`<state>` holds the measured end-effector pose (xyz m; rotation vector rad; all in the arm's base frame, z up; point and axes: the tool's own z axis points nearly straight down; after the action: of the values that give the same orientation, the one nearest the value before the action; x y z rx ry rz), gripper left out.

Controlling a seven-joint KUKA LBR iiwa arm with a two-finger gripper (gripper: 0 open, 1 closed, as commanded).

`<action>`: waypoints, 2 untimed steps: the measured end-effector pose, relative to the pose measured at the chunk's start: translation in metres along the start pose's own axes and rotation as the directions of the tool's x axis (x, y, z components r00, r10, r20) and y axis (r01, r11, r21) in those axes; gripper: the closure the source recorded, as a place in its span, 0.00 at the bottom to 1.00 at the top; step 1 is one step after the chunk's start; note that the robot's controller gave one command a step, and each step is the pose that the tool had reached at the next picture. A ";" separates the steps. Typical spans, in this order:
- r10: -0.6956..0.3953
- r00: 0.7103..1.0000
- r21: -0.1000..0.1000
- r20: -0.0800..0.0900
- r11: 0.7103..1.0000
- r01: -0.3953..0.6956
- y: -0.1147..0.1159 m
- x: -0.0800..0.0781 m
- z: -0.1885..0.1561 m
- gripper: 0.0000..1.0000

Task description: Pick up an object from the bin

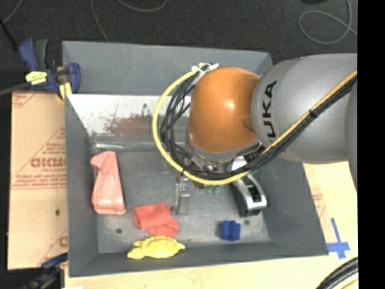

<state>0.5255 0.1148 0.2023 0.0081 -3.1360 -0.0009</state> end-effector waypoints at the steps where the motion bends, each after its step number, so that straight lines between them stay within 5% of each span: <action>1: 0.003 1.000 -0.001 0.008 1.000 -0.003 -0.001 -0.001 -0.005 0.00; 2: -0.010 1.000 -0.003 0.014 1.000 0.010 -0.008 0.008 0.040 0.00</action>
Offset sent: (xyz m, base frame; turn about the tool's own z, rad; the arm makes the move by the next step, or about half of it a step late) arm -0.0302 -0.0225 -0.1287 -0.0330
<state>0.5178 0.1072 0.1626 0.0235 -3.1495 -0.0050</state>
